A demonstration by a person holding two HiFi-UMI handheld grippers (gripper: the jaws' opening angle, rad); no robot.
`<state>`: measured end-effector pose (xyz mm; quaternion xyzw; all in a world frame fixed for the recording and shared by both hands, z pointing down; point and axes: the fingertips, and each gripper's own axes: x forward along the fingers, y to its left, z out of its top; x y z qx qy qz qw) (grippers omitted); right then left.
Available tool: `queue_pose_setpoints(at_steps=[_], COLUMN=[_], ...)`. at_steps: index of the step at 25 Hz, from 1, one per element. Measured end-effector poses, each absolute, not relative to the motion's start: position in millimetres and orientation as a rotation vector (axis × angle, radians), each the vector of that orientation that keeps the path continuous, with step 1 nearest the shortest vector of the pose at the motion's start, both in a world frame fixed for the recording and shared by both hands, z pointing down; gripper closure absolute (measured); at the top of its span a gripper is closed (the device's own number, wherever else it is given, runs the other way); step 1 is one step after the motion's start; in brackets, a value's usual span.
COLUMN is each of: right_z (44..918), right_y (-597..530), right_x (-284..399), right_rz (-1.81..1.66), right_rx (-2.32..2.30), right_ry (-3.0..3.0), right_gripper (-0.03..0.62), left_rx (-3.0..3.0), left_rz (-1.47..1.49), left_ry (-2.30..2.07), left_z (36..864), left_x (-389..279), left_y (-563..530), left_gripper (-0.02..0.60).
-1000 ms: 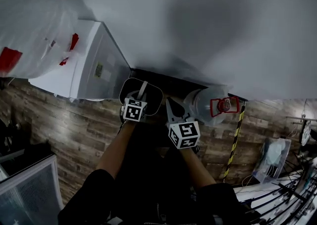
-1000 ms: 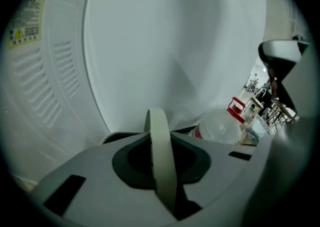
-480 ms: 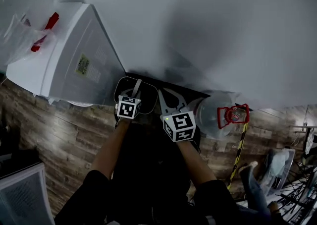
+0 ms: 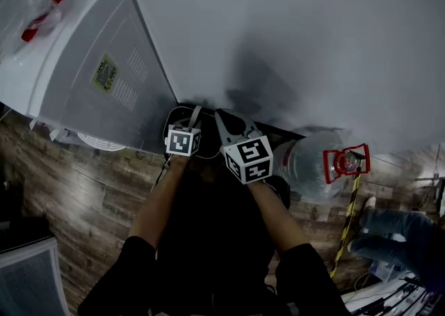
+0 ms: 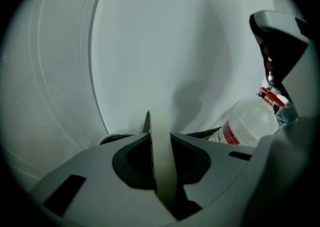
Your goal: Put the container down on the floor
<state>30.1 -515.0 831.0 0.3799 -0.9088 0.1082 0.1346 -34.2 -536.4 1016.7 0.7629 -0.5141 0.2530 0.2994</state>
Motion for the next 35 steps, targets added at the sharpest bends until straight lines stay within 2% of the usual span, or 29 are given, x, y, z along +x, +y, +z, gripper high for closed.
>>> queue_pose_setpoints(at_steps=[10, 22, 29, 32, 35], right_z=[864, 841, 840, 838, 838], right_y=[-518, -518, -511, -508, -506], right_x=[25, 29, 24, 20, 14], right_rz=[0.244, 0.352, 0.283, 0.279, 0.262], right_rx=[1.083, 1.172, 1.171, 1.163, 1.144], right_ry=[-2.632, -2.686, -2.659, -2.663, -2.664], right_gripper=[0.583, 0.583, 0.583, 0.583, 0.583], left_rx=[2.013, 1.969, 2.01, 2.038, 2.074], left_rz=[0.574, 0.577, 0.654, 0.678, 0.682], left_ry=[-1.33, -1.318, -1.335, -1.379, -1.431], left_z=[1052, 1057, 1060, 1057, 1047], left_x=[-36, -45, -66, -72, -77], left_y=[-554, -571, -569, -565, -559], left_gripper=[0.526, 0.525, 0.523, 0.495, 0.435])
